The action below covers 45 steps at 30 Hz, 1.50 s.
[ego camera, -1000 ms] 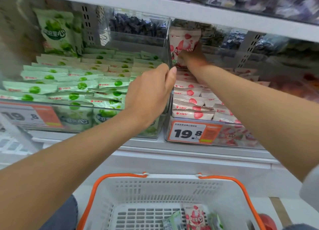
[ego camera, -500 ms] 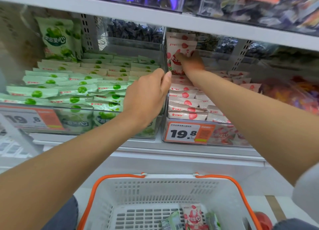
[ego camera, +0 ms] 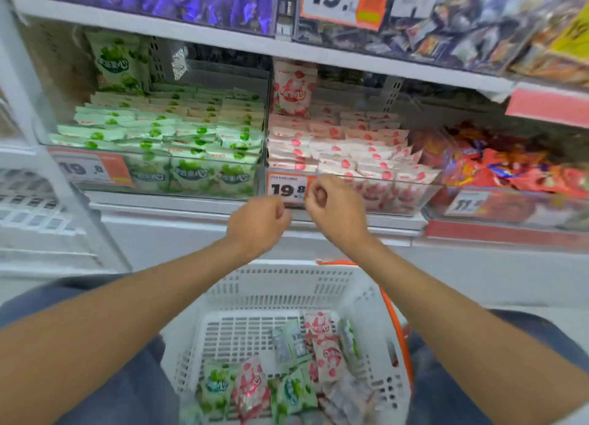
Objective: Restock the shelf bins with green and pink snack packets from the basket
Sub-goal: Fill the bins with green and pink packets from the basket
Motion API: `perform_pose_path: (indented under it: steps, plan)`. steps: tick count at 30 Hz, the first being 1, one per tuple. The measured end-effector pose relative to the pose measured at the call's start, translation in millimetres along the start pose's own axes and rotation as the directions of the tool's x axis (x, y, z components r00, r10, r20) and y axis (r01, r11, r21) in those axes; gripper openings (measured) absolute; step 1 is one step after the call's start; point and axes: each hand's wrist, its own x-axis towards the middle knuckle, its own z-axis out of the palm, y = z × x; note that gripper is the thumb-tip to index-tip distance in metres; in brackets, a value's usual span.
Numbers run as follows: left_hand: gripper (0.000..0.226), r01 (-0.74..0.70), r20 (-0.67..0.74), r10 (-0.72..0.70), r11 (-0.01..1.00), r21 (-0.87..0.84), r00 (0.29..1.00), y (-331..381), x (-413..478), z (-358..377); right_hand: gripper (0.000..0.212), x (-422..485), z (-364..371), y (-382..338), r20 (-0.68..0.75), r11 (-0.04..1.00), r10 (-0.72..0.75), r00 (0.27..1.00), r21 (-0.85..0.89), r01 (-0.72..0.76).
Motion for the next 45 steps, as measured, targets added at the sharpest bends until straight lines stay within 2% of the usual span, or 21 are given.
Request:
perform_pose_path:
  steps: [2, 4, 6, 7, 9, 14, 15, 17, 19, 20, 22, 24, 25, 29, 32, 34, 36, 38, 39, 41, 45]
  plan:
    - [0.021, 0.058, 0.316, -0.092, 0.992, 0.116, 0.944, -21.8, -15.6, 25.6, 0.006, -46.1, 22.0, 18.9, 0.285, 0.996, 0.091, 0.954, -0.017, -0.090]
    - [0.023, 0.044, 0.499, -0.154, 0.973, 0.224, 0.853, -42.6, -30.1, 48.4, 0.012, -91.1, 45.6, 46.5, 0.587, 0.971, 0.215, 0.781, -0.042, -0.236]
    - [0.017, -0.003, 0.582, -0.213, 0.938, 0.347, 0.785, -54.5, -39.8, 65.1, 0.012, -131.6, 66.4, 80.8, 0.757, 0.930, 0.346, 0.555, -0.200, -0.308]
    - [0.014, -0.022, 0.613, -0.229, 0.927, 0.373, 0.756, -58.2, -42.3, 72.5, 0.015, -152.2, 77.3, 97.8, 0.797, 0.903, 0.414, 0.440, -0.299, -0.309]
    - [0.018, -0.044, 0.667, -0.213, 0.937, 0.347, 0.714, -62.6, -41.5, 86.8, 0.026, -186.6, 97.0, 124.4, 0.808, 0.846, 0.517, 0.282, -0.430, -0.317]
    - [0.017, -0.063, 0.709, -0.145, 0.964, 0.258, 0.690, -63.6, -40.1, 106.5, 0.053, -249.1, 149.7, 141.4, 0.747, 0.582, 0.664, 0.047, -0.477, -0.658]
    - [0.016, -0.069, 0.714, -0.134, 0.966, 0.248, 0.688, -63.4, -40.3, 108.9, 0.056, -260.0, 160.7, 142.2, 0.716, 0.572, 0.696, 0.054, -0.508, -0.644]
    - [0.016, -0.073, 0.721, -0.137, 0.965, 0.252, 0.679, -64.5, -42.5, 111.5, 0.061, -280.0, 179.8, 145.1, 0.620, 0.601, 0.768, 0.161, -0.610, -0.516]
    - [0.016, -0.069, 0.730, -0.146, 0.964, 0.257, 0.667, -68.1, -46.5, 112.5, 0.044, -283.8, 185.1, 145.4, 0.594, 0.638, 0.765, 0.248, -0.651, -0.411]
    - [0.015, -0.070, 0.737, -0.142, 0.966, 0.248, 0.661, -69.9, -48.6, 112.5, 0.034, -275.9, 182.0, 141.0, 0.575, 0.629, 0.773, 0.270, -0.633, -0.452]
    - [0.014, -0.057, 0.747, -0.139, 0.971, 0.230, 0.650, -74.0, -51.6, 112.4, 0.035, -250.7, 171.2, 134.9, 0.628, 0.619, 0.743, 0.232, -0.514, -0.593]
    - [0.031, -0.036, 0.732, -0.127, 0.978, 0.203, 0.669, -76.4, -53.2, 112.9, 0.035, -209.4, 150.5, 121.9, 0.704, 0.589, 0.682, 0.197, -0.370, -0.718]
    - [0.043, -0.031, 0.724, -0.104, 0.985, 0.170, 0.682, -74.5, -53.5, 112.5, 0.036, -186.9, 137.6, 113.1, 0.722, 0.543, 0.665, 0.192, -0.291, -0.788]
    - [0.085, -0.084, 0.681, 0.087, 0.996, -0.038, 0.727, -48.1, -54.2, 100.5, 0.025, -99.1, 65.2, 64.8, 0.899, 0.161, 0.433, 0.065, -0.006, -0.987]
    - [0.068, -0.080, 0.520, 0.200, 0.966, -0.244, 0.831, -28.4, -50.1, 84.2, 0.042, -58.7, 18.7, 47.1, 0.962, 0.001, 0.264, 0.072, 0.074, -0.997]
    - [0.038, -0.034, 0.399, 0.193, 0.928, -0.372, 0.896, -18.3, -44.1, 71.3, 0.069, -40.3, -4.1, 43.7, 0.942, 0.073, 0.316, 0.116, 0.098, -0.993]
    - [0.021, 0.068, 0.360, 0.117, 0.884, -0.462, 0.925, -4.7, -35.3, 53.3, 0.075, -25.2, -20.7, 39.7, 0.851, 0.310, 0.457, 0.260, 0.122, -0.943]
    - [0.016, 0.235, 0.390, 0.012, 0.781, -0.579, 0.921, 10.3, -26.1, 32.8, 0.053, -14.9, -29.8, 35.4, 0.733, 0.499, 0.493, 0.469, 0.204, -0.842]
    - [0.014, 0.303, 0.400, -0.038, 0.720, -0.624, 0.916, 16.8, -20.9, 22.6, 0.037, -10.6, -32.2, 32.6, 0.725, 0.528, 0.444, 0.527, 0.263, -0.807]
    - [0.008, 0.357, 0.385, -0.109, 0.654, -0.667, 0.917, 24.7, -11.3, 5.7, 0.017, -4.0, -36.2, 25.7, 0.723, 0.584, 0.353, 0.594, 0.326, -0.743]
    - [0.007, 0.352, 0.393, -0.091, 0.655, -0.668, 0.915, 29.2, -3.9, -17.7, 0.019, 5.9, -47.9, 11.9, 0.576, 0.789, 0.294, 0.763, 0.304, -0.534]
